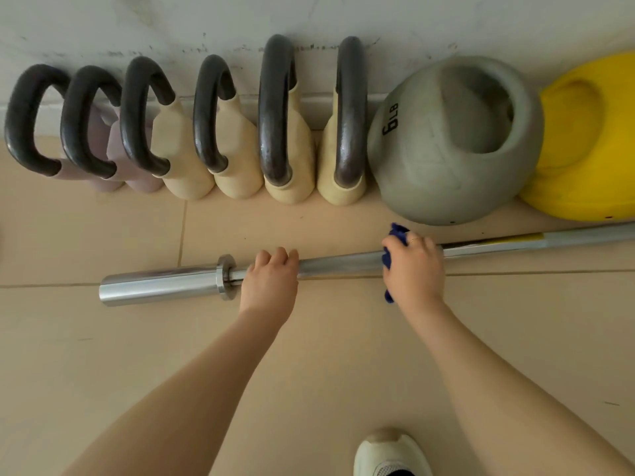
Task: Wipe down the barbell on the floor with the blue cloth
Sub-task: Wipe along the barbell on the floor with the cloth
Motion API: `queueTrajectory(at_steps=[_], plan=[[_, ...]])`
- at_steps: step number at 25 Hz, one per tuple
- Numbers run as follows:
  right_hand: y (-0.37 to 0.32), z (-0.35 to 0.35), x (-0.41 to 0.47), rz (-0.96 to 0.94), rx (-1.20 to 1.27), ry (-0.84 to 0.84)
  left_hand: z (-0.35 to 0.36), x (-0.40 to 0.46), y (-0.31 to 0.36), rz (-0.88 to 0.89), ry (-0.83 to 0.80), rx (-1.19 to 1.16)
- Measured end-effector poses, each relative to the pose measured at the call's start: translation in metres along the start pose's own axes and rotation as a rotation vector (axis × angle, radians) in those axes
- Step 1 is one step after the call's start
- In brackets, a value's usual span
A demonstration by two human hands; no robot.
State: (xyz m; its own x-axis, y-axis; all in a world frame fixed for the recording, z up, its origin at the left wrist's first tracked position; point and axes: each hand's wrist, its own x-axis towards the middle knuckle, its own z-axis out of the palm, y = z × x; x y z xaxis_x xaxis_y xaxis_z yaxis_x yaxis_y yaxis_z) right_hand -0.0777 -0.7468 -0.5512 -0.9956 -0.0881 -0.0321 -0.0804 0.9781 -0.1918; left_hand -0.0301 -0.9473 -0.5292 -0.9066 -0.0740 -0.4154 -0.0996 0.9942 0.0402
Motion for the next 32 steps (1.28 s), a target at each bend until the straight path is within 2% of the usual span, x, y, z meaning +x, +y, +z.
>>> queueTrajectory(at_steps=[2,3,4,7,8,10,12,13,16,17,19,21,23,26,28,30,32], plan=[[0.013,-0.003,-0.008,-0.213,-0.009,-0.055,-0.004,0.004,0.005,-0.005,-0.036,0.049],[0.027,-0.008,-0.005,-0.24,-0.002,-0.081,-0.005,0.003,0.004,0.0,-0.047,0.047],[0.041,-0.012,-0.002,-0.182,-0.005,-0.091,-0.005,0.001,0.001,0.012,-0.06,0.021],[0.045,-0.018,-0.003,0.195,-0.077,-0.072,0.0,-0.012,-0.011,0.06,-0.099,-0.079],[0.033,-0.016,-0.009,0.195,-0.095,-0.108,0.0,-0.017,-0.013,0.064,-0.128,-0.121],[0.011,-0.016,-0.026,-0.055,-0.09,-0.156,-0.001,-0.021,-0.013,0.06,-0.2,-0.164],[0.021,-0.016,-0.036,-0.252,-0.012,-0.264,-0.004,-0.022,-0.009,0.08,-0.247,-0.079],[0.034,-0.021,-0.034,-0.239,0.004,-0.33,-0.003,-0.024,-0.008,0.096,-0.26,-0.017],[0.064,-0.025,-0.038,0.111,-0.098,-0.176,0.009,-0.036,-0.011,0.148,-0.351,0.103],[0.057,-0.023,-0.043,0.178,-0.115,-0.18,0.014,-0.039,-0.013,0.16,-0.39,0.12],[0.02,-0.018,-0.051,0.108,0.033,-0.317,0.022,-0.044,-0.013,0.155,-0.423,0.114],[-0.015,-0.013,-0.066,-0.118,0.116,-0.48,0.025,-0.049,-0.011,0.151,-0.395,0.111],[-0.018,-0.017,-0.073,-0.247,0.04,-0.548,0.029,-0.058,-0.01,0.145,-0.328,0.099],[0.018,-0.029,-0.068,0.033,-0.069,-0.519,0.042,-0.075,-0.008,0.116,-0.234,0.122],[0.014,-0.031,-0.073,0.072,-0.24,-0.516,0.048,-0.085,-0.007,0.126,-0.2,0.145],[-0.026,-0.023,-0.082,-0.073,-0.158,-0.563,0.047,-0.089,-0.015,0.169,-0.162,0.184],[-0.066,-0.01,-0.098,-0.301,-0.051,-0.667,0.045,-0.092,-0.03,0.207,-0.167,0.25]])
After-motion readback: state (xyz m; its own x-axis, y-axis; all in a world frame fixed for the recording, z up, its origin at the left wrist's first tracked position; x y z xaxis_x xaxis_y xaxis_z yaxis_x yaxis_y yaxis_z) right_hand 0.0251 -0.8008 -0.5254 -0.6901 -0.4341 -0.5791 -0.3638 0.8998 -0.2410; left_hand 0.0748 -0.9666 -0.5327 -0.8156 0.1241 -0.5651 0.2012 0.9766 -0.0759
